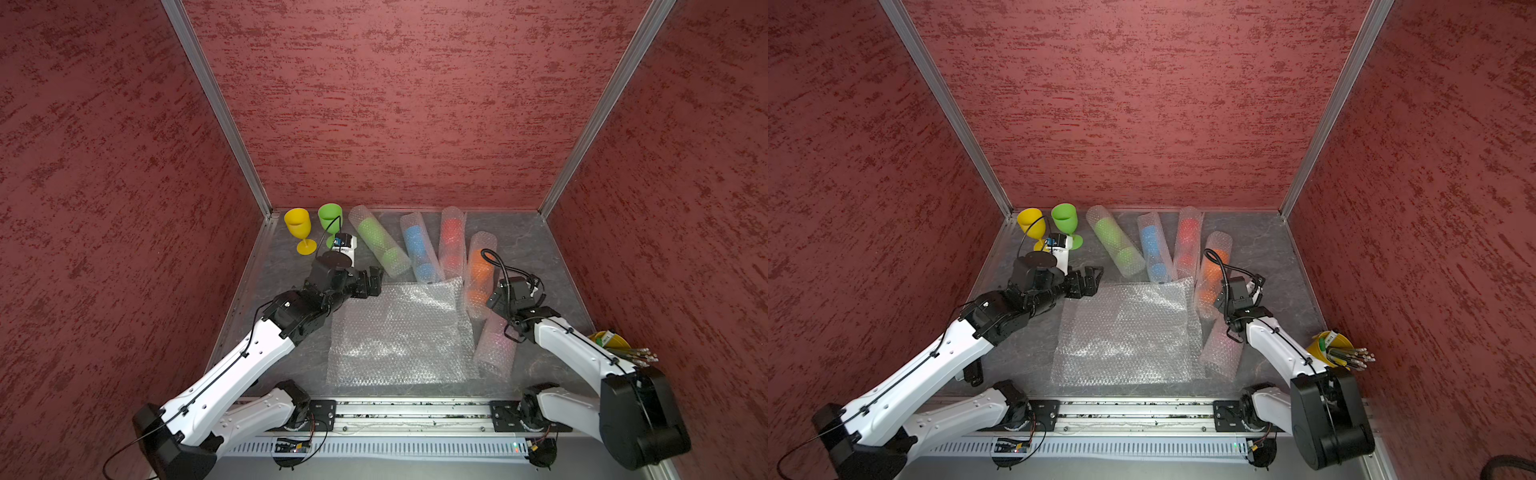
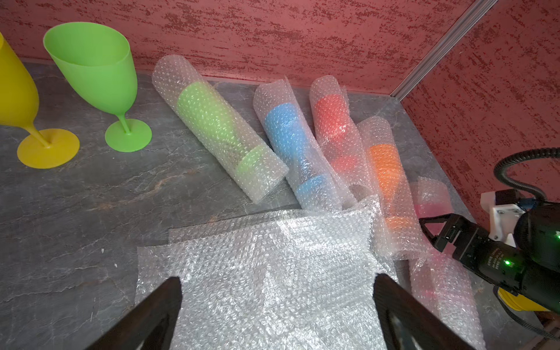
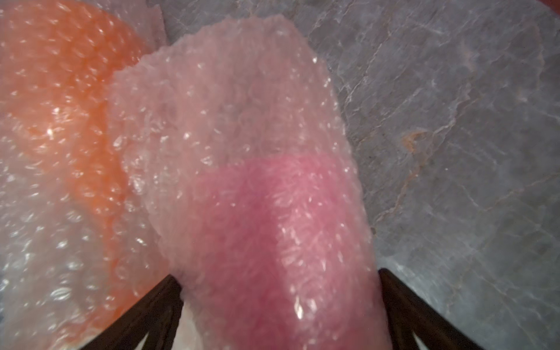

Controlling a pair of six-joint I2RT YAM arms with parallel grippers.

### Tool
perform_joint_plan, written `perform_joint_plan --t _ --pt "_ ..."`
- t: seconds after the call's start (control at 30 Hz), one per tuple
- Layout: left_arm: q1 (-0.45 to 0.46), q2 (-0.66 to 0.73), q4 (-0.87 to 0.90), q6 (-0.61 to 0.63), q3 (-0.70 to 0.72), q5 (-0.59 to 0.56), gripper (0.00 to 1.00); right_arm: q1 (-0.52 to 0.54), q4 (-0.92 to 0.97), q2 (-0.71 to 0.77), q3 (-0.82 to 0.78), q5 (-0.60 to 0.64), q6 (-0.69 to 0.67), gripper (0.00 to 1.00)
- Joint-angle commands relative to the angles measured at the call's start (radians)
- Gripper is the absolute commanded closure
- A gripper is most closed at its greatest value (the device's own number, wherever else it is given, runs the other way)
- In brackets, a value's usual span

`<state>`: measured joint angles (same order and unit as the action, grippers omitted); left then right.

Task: Unpack wine glasses from bubble wrap
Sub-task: Pick up the bubble wrap from the center of the board, then place the bubble wrap at the center of the board.

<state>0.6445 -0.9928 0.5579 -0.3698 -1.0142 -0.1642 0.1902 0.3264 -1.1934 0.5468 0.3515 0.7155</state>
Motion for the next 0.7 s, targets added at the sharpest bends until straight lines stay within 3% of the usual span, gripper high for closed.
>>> perform_joint_plan --t 0.0,0.37,0.47,0.67 --pt "-0.005 0.038 -0.016 0.017 0.006 0.026 0.00 -0.044 -0.068 -0.011 0.020 -0.004 -0.017 0.03" --pt "-0.005 0.059 -0.008 0.020 0.007 -0.008 0.00 -0.069 0.021 0.084 0.081 0.153 -0.044 0.24" --pt "-0.006 0.059 -0.011 0.020 0.008 -0.011 0.00 -0.069 0.055 0.152 0.118 0.139 -0.064 0.29" --pt "-0.006 0.049 -0.008 0.022 0.009 -0.017 0.00 -0.068 0.167 0.238 0.208 0.063 -0.112 0.29"
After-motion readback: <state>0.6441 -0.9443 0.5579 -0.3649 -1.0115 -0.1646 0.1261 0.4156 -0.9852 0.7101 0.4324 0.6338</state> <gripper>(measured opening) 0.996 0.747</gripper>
